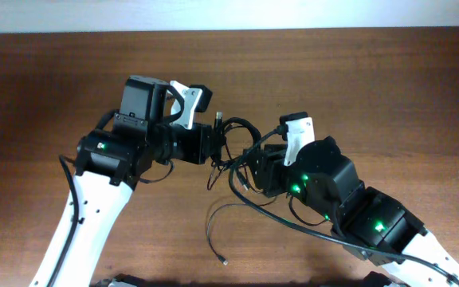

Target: Untangle cables

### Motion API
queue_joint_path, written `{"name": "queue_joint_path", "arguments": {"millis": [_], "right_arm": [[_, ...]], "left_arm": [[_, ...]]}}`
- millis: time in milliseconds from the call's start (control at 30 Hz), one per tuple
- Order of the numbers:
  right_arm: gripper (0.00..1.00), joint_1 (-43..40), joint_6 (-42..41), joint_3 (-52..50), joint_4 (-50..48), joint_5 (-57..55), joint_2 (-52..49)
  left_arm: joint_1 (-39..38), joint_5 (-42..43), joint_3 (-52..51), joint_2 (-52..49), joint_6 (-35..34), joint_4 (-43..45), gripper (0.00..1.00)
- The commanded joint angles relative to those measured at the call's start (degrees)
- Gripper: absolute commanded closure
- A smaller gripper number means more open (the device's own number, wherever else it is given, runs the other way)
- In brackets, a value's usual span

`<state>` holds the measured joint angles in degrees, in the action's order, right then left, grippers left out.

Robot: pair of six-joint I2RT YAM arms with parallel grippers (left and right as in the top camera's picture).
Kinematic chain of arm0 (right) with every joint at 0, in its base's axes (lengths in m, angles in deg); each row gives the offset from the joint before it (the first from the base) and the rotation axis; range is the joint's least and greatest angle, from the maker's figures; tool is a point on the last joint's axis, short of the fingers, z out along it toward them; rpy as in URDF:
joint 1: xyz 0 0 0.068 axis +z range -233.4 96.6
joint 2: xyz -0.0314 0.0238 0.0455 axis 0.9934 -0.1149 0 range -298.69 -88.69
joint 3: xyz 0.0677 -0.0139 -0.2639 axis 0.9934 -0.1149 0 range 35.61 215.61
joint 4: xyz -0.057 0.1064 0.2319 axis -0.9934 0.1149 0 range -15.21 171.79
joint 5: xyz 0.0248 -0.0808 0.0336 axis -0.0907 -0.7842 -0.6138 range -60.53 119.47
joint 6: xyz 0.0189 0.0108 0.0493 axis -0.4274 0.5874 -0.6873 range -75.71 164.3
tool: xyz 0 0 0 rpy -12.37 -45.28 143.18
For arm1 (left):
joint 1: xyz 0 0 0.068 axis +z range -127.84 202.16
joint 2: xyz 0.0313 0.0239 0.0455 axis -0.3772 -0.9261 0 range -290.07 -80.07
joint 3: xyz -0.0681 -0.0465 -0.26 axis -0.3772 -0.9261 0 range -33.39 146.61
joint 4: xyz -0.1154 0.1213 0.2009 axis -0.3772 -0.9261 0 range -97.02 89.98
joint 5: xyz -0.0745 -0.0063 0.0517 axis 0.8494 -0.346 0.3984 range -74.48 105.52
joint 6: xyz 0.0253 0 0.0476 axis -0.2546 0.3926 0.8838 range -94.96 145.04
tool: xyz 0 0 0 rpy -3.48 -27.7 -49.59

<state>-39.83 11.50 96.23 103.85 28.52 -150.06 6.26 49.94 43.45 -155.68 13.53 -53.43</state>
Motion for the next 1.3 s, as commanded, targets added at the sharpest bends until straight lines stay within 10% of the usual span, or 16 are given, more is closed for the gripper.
{"name": "queue_joint_path", "arguments": {"millis": [0, 533, 667, 800, 933, 1000, 1033, 1167, 1233, 1267], "right_arm": [[0.52, -0.15, 1.07, 0.44, 0.92, 0.28, -0.37], [0.53, -0.15, -6.93, 0.44, -9.27, -2.12, -5.57], [0.96, -0.15, -6.67, 0.44, -10.43, -0.46, -5.55], [0.96, -0.15, -6.45, 0.44, -6.49, 2.80, -4.50], [0.96, -0.15, 1.31, 0.46, -7.08, 9.60, 0.81], [0.96, -0.15, 2.47, 0.44, -8.61, 9.40, 1.88], [0.96, -0.15, 2.60, 0.44, -9.92, 9.38, 1.81], [0.96, -0.15, 2.56, 0.44, -13.55, 9.55, 1.81], [0.96, -0.15, 2.56, 0.44, -13.66, 9.11, 1.79], [0.96, -0.15, 2.56, 0.44, -13.70, 7.89, 1.77]], "left_arm": [[3.39, 2.25, 0.96, 1.14, 1.33, 0.28, 1.00], [6.27, 21.40, 0.96, 1.14, -2.10, 3.65, 1.00], [6.27, 21.38, 0.96, 1.11, -1.62, 3.65, 1.00], [6.34, 3.82, 0.96, 1.11, -1.68, 3.58, 1.00], [6.32, -6.21, 0.94, 1.11, -2.05, 3.06, 0.85], [6.32, -6.23, 0.94, 1.11, -3.19, -0.31, 0.70], [6.34, -6.25, 0.94, 1.11, -3.17, -4.68, 0.40], [6.32, -6.16, 0.94, 1.11, -3.21, -7.91, 0.21], [6.34, 0.59, 0.94, 1.11, -3.26, -8.37, 0.16], [6.34, 3.74, 0.94, 1.11, -3.26, -8.20, 0.48]]}}
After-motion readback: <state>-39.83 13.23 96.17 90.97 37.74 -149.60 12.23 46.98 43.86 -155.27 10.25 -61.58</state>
